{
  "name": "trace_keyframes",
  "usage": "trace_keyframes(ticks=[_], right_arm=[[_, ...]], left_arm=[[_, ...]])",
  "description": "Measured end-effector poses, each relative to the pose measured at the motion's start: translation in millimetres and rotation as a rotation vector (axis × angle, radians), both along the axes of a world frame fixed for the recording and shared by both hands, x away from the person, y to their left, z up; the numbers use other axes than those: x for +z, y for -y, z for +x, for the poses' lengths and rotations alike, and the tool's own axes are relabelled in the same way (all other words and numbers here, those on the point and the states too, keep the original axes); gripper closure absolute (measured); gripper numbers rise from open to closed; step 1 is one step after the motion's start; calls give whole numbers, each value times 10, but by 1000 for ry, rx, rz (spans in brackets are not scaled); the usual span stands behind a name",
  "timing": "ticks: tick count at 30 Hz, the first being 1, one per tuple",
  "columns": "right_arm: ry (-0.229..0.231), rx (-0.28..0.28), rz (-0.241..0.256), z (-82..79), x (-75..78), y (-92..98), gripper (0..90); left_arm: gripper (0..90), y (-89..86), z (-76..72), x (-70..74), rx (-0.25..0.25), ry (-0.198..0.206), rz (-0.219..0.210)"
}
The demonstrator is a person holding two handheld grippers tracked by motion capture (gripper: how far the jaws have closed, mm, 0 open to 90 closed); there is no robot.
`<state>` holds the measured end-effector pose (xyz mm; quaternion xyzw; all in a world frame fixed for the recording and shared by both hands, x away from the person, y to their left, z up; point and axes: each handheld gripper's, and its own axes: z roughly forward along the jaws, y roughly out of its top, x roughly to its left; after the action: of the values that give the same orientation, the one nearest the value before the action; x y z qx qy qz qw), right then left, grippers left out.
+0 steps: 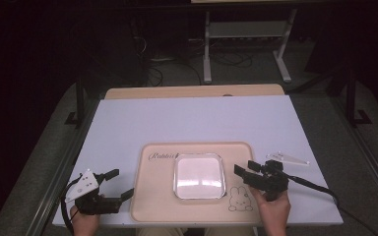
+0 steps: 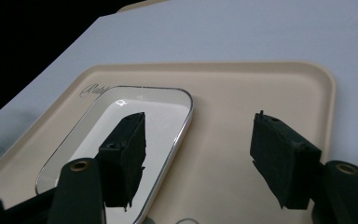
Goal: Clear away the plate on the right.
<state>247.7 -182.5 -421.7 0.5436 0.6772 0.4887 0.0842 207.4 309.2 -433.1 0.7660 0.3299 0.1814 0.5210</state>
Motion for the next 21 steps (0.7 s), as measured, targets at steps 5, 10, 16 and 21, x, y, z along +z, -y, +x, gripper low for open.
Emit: trace_keyframes(ticks=[5, 10, 16, 21], right_arm=[[44, 13, -16, 38, 26, 39, 330], [90, 25, -44, 83, 47, 75, 291], [158, 35, -76, 116, 108, 146, 273], [219, 52, -115, 124, 165, 221, 248]], left_arm=[[140, -4, 5, -2, 1, -1, 1], [140, -5, 5, -5, 0, -3, 0], [140, 5, 13, -12, -1, -9, 8], [140, 5, 18, -17, 2, -11, 9]])
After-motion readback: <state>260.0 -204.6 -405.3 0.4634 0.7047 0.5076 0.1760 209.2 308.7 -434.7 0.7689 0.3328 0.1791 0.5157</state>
